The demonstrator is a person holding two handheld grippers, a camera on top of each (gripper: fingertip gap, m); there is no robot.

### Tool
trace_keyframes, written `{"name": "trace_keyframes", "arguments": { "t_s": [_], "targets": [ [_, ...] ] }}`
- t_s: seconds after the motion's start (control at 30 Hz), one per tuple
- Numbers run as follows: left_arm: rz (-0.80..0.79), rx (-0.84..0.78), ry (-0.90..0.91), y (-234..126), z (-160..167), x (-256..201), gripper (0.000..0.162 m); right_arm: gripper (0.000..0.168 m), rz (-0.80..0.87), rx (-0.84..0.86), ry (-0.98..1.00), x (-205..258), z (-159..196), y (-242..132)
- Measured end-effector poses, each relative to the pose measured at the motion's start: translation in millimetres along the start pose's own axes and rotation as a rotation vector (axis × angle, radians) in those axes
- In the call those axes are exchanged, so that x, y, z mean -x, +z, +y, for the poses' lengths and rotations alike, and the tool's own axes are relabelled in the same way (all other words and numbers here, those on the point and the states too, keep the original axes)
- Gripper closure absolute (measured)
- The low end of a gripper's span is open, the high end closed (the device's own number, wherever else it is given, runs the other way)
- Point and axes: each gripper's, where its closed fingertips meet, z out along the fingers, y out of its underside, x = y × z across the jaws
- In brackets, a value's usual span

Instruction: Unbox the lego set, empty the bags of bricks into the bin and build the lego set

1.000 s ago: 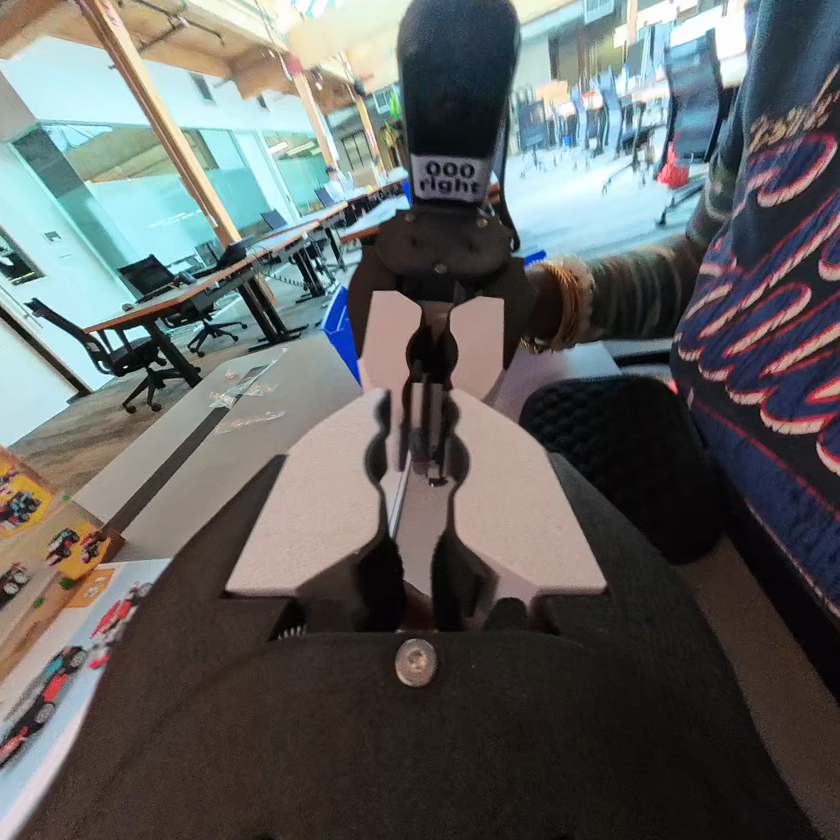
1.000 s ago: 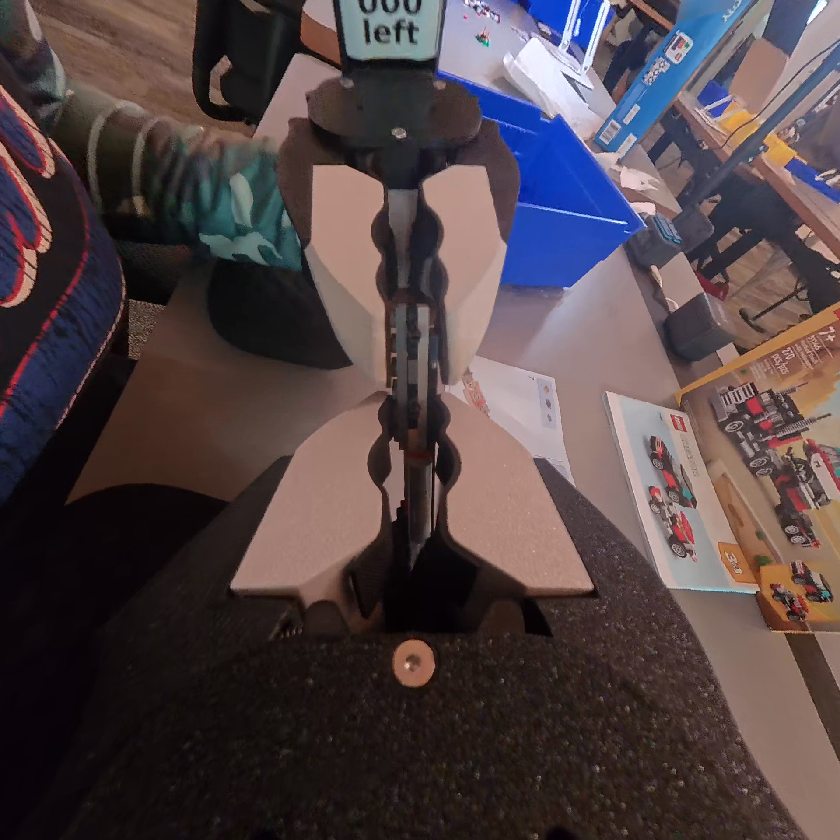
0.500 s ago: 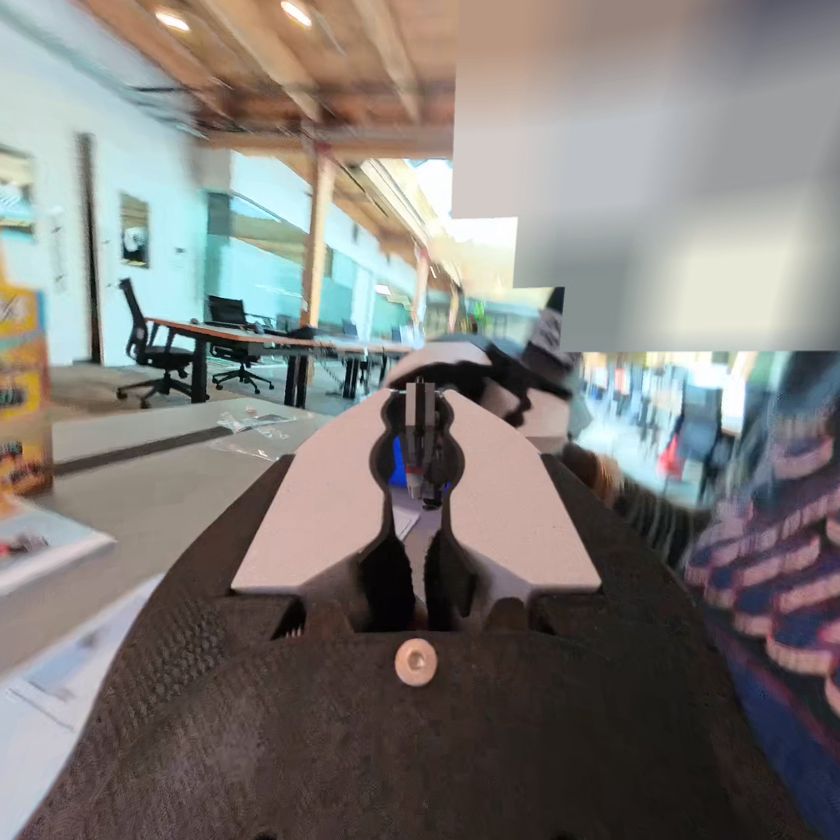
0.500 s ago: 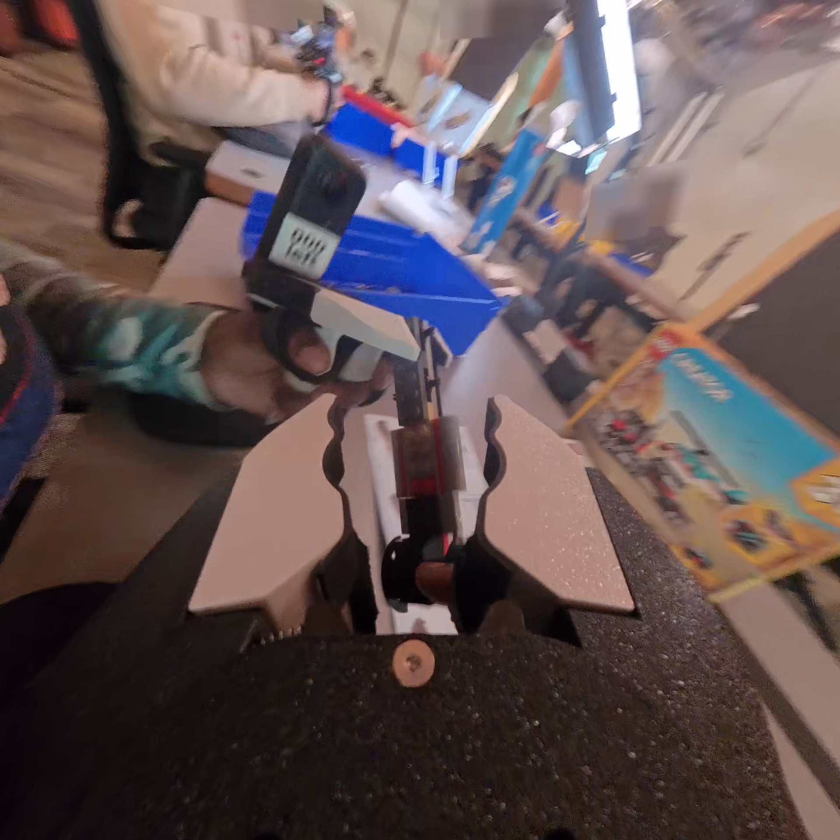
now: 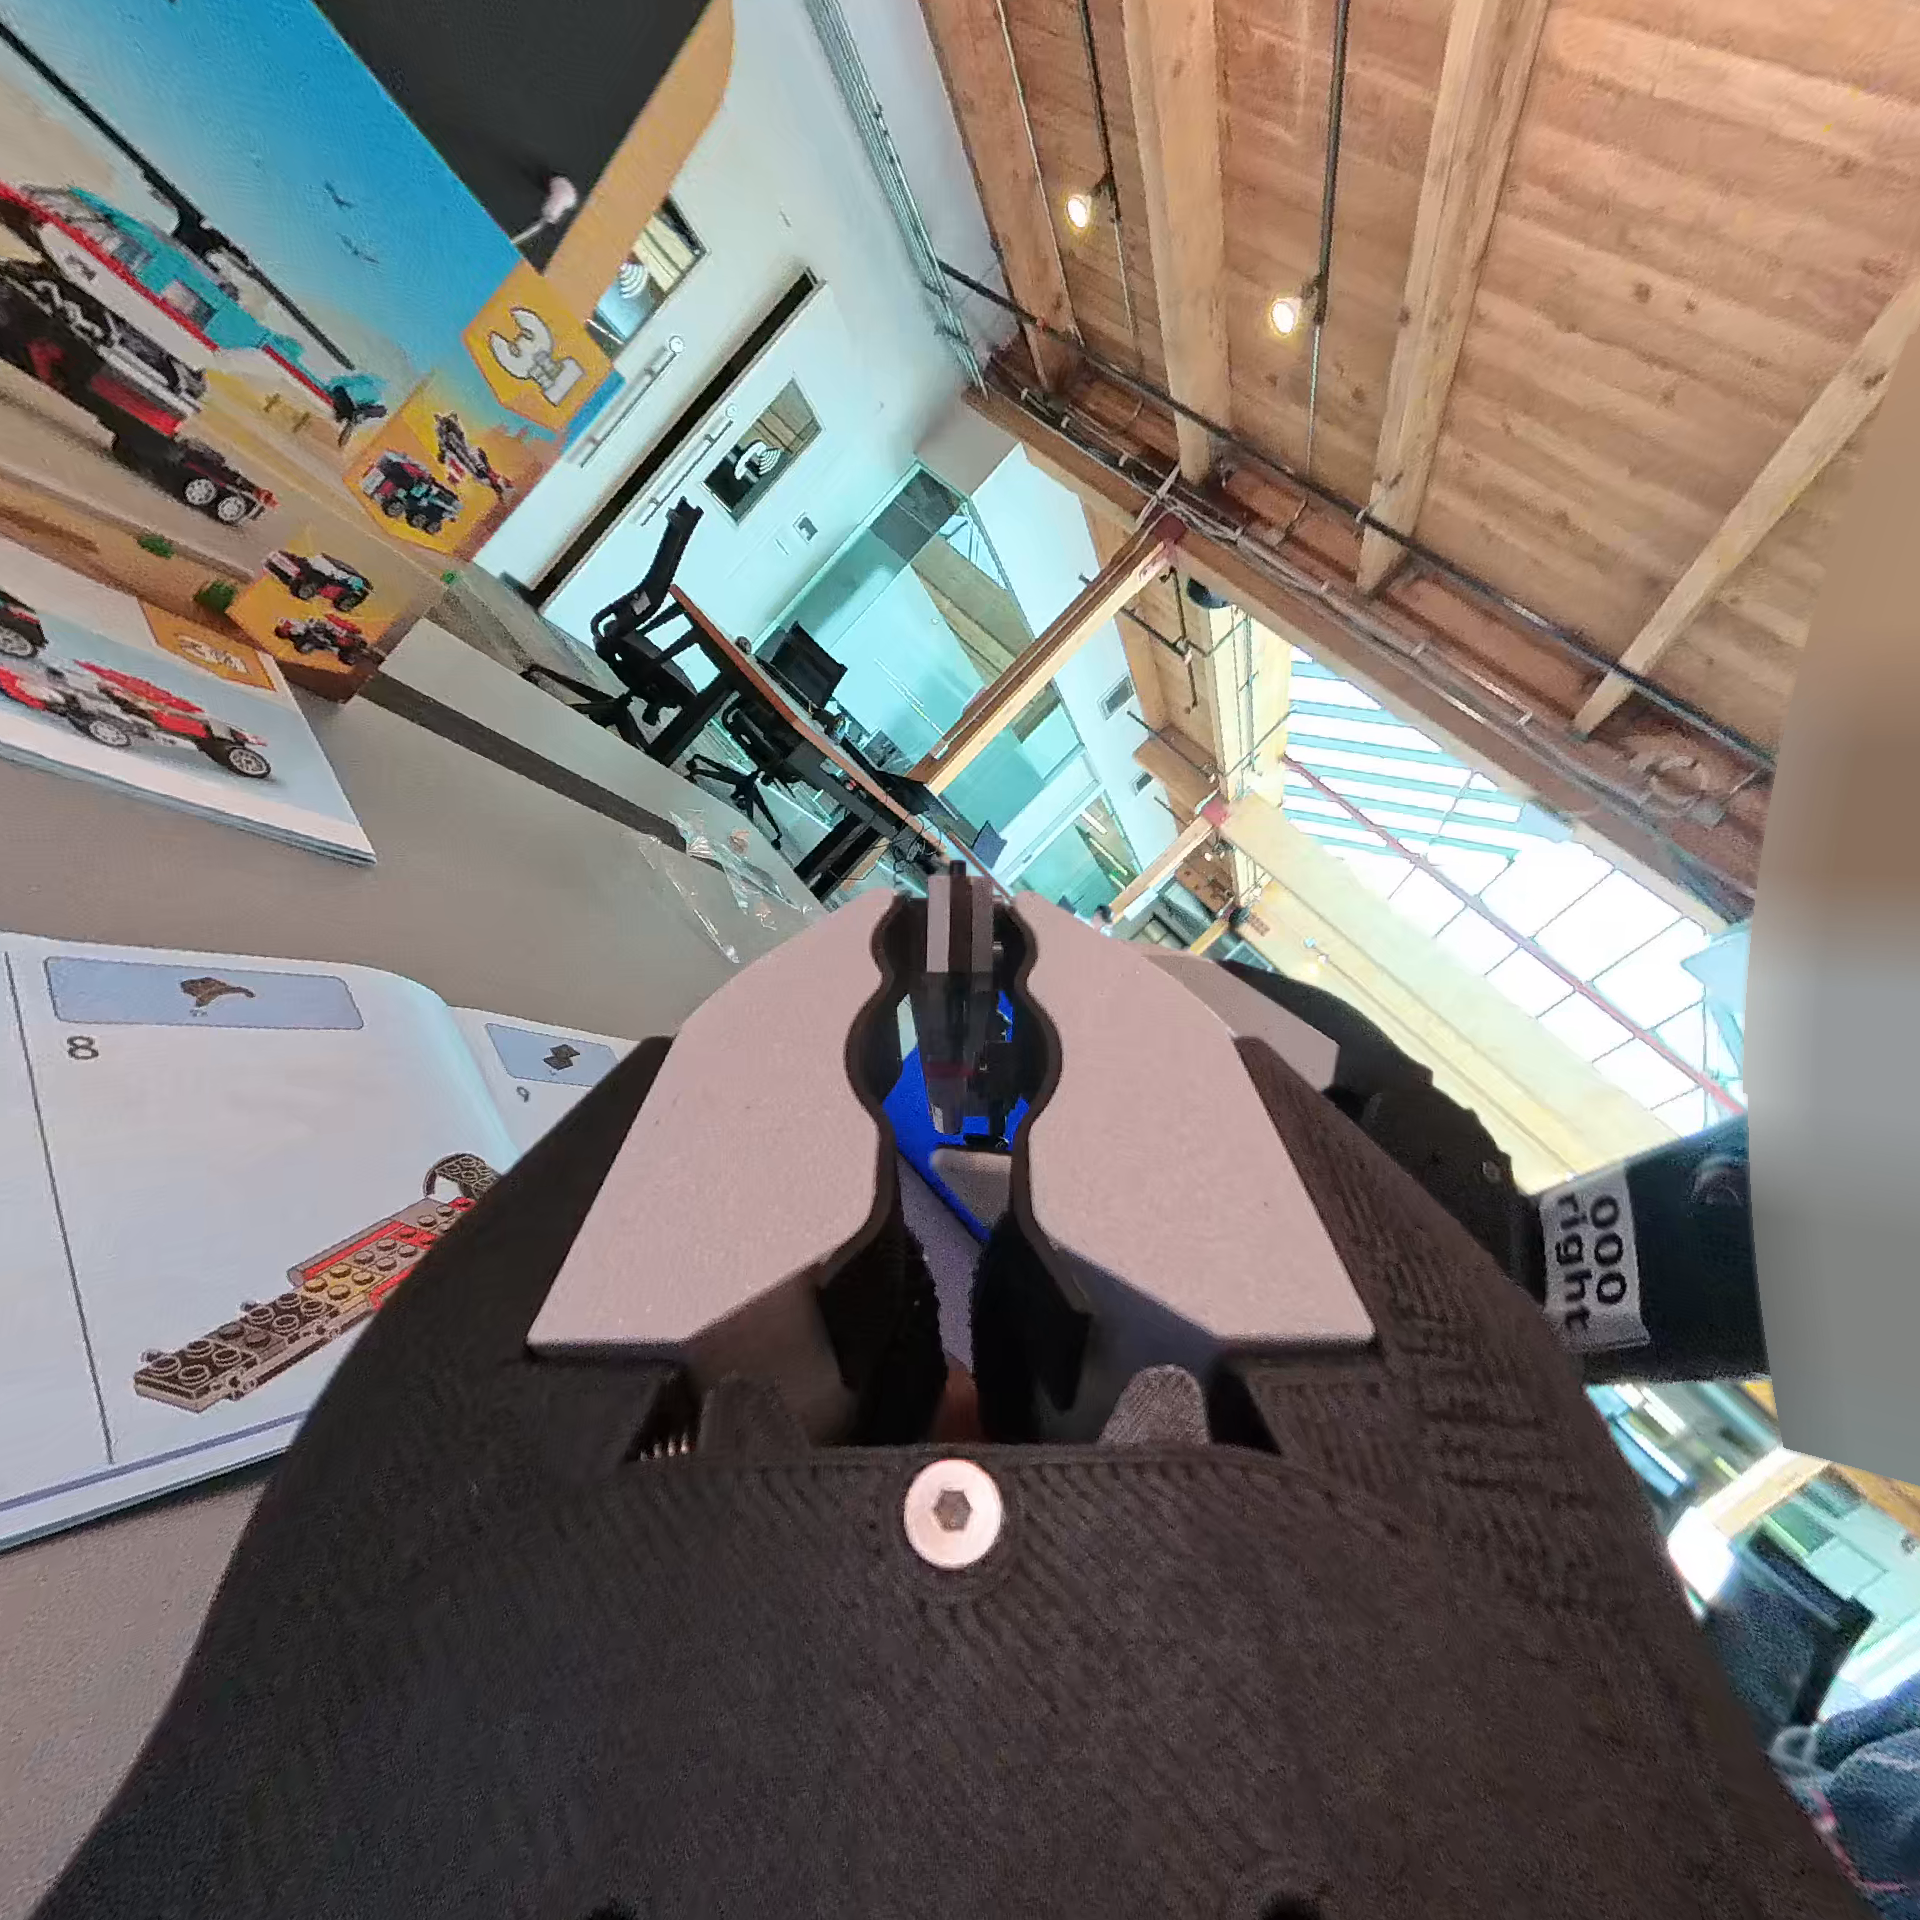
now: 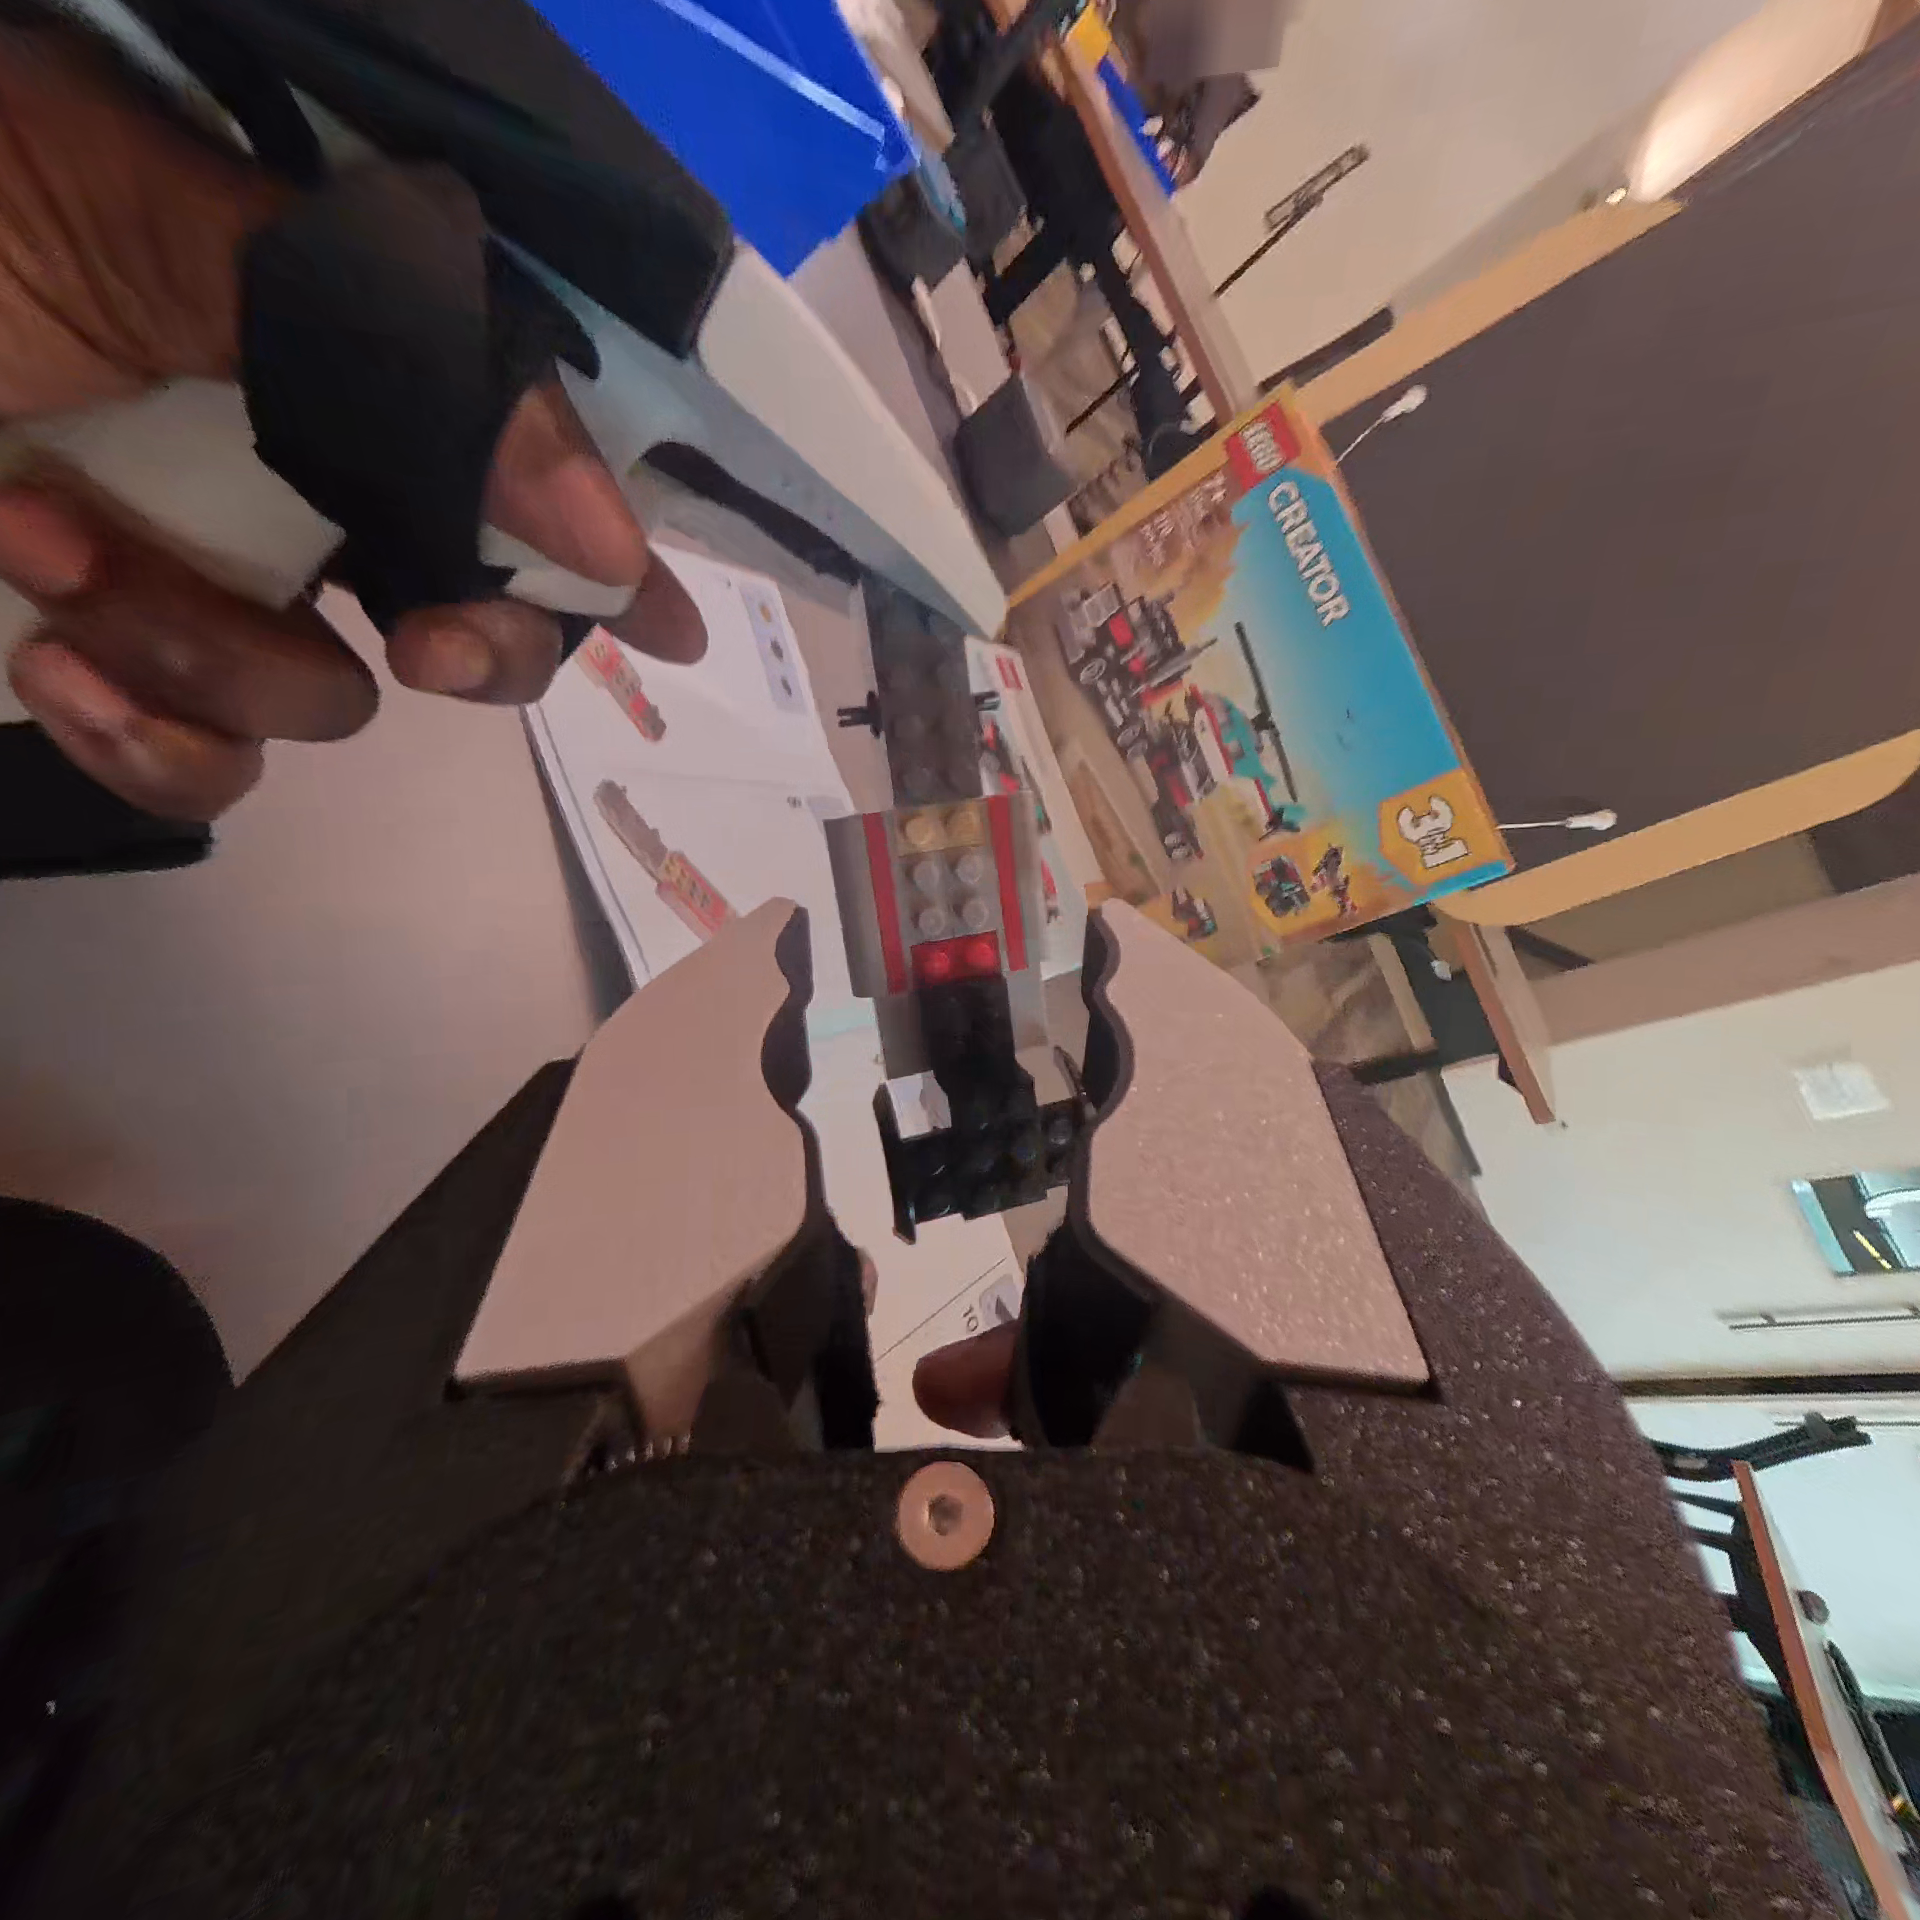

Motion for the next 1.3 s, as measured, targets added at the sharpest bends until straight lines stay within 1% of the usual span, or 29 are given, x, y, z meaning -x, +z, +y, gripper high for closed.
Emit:
{"name": "trace_keyframes", "arguments": {
  "t_s": [0.13,0.2,0.3,0.43,0.5,0.6,0.7,0.77,0.87,1.0,1.1,1.3],
  "targets": [
    [-0.001,0.040,0.016,2,11,-3,0.146,0.118,-0.055,0.054,-0.009,10,10,7],
    [-0.002,0.065,-0.008,4,19,-3,0.147,0.126,-0.046,0.079,-0.045,10,15,7],
    [-0.011,0.093,-0.033,3,28,2,0.146,0.126,-0.086,0.118,-0.068,16,23,7],
    [0.043,0.194,-0.079,2,39,1,0.145,0.126,-0.163,0.148,-0.045,21,33,2],
    [0.080,0.245,-0.022,2,39,1,0.125,0.126,-0.193,0.171,-0.026,23,39,0],
    [0.147,0.287,0.205,-1,26,-1,0.108,0.126,-0.270,0.197,0.026,31,48,-5],
    [0.186,0.387,0.513,-11,21,7,0.107,0.126,-0.431,0.255,0.108,49,61,-11],
    [0.224,0.466,0.639,-20,24,12,0.107,0.126,-0.557,0.283,0.166,63,68,-15],
    [0.310,0.565,0.667,-34,39,15,0.107,0.126,-0.697,0.320,0.256,73,77,-19],
    [0.405,0.559,0.676,-39,48,4,0.108,0.127,-0.797,0.390,0.279,77,87,-24],
    [0.401,0.575,0.685,-39,51,7,0.108,0.127,-0.848,0.419,0.280,82,89,-27],
    [0.408,0.596,0.693,-40,55,8,0.108,0.126,-0.895,0.474,0.268,91,93,-26]
  ]
}}
